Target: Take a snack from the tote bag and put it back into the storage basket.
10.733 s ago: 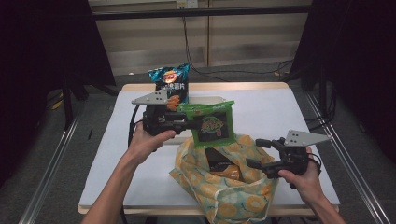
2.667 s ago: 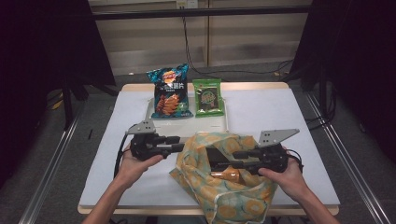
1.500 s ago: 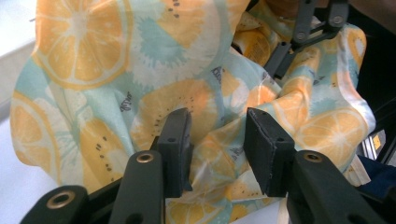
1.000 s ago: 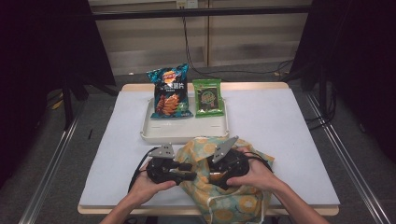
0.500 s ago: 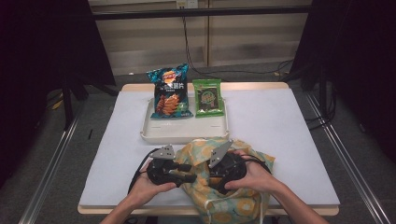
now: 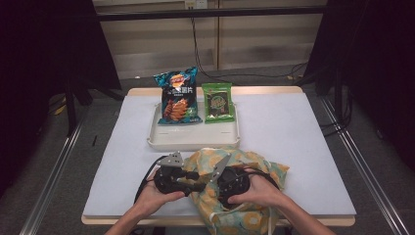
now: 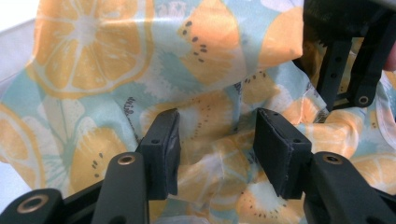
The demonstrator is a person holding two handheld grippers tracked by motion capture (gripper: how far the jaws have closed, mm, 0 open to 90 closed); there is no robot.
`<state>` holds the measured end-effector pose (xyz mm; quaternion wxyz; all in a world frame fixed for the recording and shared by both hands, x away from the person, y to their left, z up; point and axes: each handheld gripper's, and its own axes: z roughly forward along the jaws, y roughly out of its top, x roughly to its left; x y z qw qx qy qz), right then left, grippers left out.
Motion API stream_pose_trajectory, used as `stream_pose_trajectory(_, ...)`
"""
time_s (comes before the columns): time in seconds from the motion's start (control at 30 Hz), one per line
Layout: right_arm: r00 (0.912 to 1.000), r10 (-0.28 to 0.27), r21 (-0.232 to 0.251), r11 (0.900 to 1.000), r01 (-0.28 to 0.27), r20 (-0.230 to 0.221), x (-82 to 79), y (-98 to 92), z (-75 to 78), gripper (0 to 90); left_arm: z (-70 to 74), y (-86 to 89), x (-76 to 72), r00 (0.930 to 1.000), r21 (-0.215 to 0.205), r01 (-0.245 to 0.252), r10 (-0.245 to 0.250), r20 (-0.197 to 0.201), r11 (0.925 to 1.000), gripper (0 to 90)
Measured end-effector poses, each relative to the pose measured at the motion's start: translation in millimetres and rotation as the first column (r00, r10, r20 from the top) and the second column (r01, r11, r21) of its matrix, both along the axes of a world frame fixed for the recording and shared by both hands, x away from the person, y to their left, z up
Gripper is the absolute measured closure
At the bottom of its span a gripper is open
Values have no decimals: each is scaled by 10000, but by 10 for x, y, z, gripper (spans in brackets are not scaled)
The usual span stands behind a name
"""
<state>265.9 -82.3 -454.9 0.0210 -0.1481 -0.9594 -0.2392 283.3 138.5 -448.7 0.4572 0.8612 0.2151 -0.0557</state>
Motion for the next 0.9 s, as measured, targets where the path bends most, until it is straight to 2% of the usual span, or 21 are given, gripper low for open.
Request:
stream_pose_trajectory(0.07,9995,-125,-109,9999,121,-300,39,32,6,341,3,8,10,10000,3,-32,32,88,10000,502)
stream_pose_trajectory(0.1,9997,12,-69,10000,-14,-239,64,39,5,340,7,15,9,9999,-14,-96,96,46,10000,503)
stream_pose_trajectory(0.17,9988,-174,-111,9998,169,-453,88,61,9,341,10,21,10,9999,25,-88,88,75,10000,503)
stream_pose_trajectory(0.2,9993,-31,-21,10000,30,-379,102,62,8,354,10,22,6,9999,28,-94,93,90,10000,504)
stream_pose_trajectory(0.33,9992,-79,-55,10000,77,-380,97,52,16,376,8,22,6,9999,24,-100,100,90,9999,504)
stream_pose_trajectory(0.47,9996,-37,-235,9997,30,-272,68,12,41,385,18,33,-4,9999,-15,-40,40,168,10000,515)
stream_pose_trajectory(0.53,9992,-296,-257,9993,289,-275,35,-36,77,386,33,48,-6,9997,-90,-6,8,258,10000,568)
stream_pose_trajectory(0.57,9996,-238,-192,9995,235,-174,35,-69,99,387,46,56,-2,9996,-121,78,-74,276,9999,597)
stream_pose_trajectory(0.67,9991,-378,-5,9993,378,-175,20,-162,159,389,83,79,4,9995,-492,221,-210,217,9985,728)
stream_pose_trajectory(0.77,9985,-543,28,9985,544,-104,10,-240,201,390,124,82,-12,9990,-689,380,-362,272,9969,850)
stream_pose_trajectory(0.83,9974,-710,176,9973,713,-147,11,-300,227,390,147,81,-23,9983,-745,502,-478,340,9960,880)
stream_pose_trajectory(0.9,9965,-826,248,9962,829,-123,13,-350,255,390,167,79,-28,9985,-725,425,-399,373,9965,889)
